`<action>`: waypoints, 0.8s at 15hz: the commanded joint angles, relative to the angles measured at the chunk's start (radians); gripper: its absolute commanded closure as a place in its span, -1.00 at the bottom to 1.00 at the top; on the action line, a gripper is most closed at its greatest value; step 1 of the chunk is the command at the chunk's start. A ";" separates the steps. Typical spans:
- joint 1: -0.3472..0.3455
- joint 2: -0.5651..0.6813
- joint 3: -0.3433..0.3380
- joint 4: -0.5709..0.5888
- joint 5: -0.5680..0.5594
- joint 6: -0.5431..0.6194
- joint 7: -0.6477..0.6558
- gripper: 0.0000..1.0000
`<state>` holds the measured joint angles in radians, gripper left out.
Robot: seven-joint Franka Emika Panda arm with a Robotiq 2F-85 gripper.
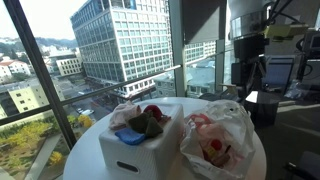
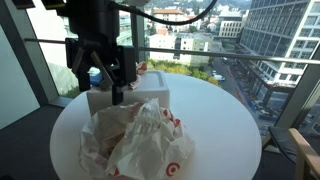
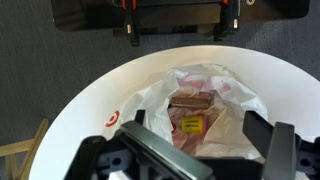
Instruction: Remove the items from the plastic bag and put them on the white basket
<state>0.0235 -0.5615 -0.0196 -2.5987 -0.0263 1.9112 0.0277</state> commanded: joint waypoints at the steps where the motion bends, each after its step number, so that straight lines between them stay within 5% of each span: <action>1: -0.010 0.000 0.010 0.001 0.005 -0.002 -0.004 -1.00; 7: 0.001 0.073 0.022 0.008 0.041 0.011 0.036 -1.00; 12: 0.081 0.258 0.078 0.035 0.206 0.164 0.044 -1.00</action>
<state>0.0673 -0.4319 0.0215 -2.6082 0.1014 1.9847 0.0454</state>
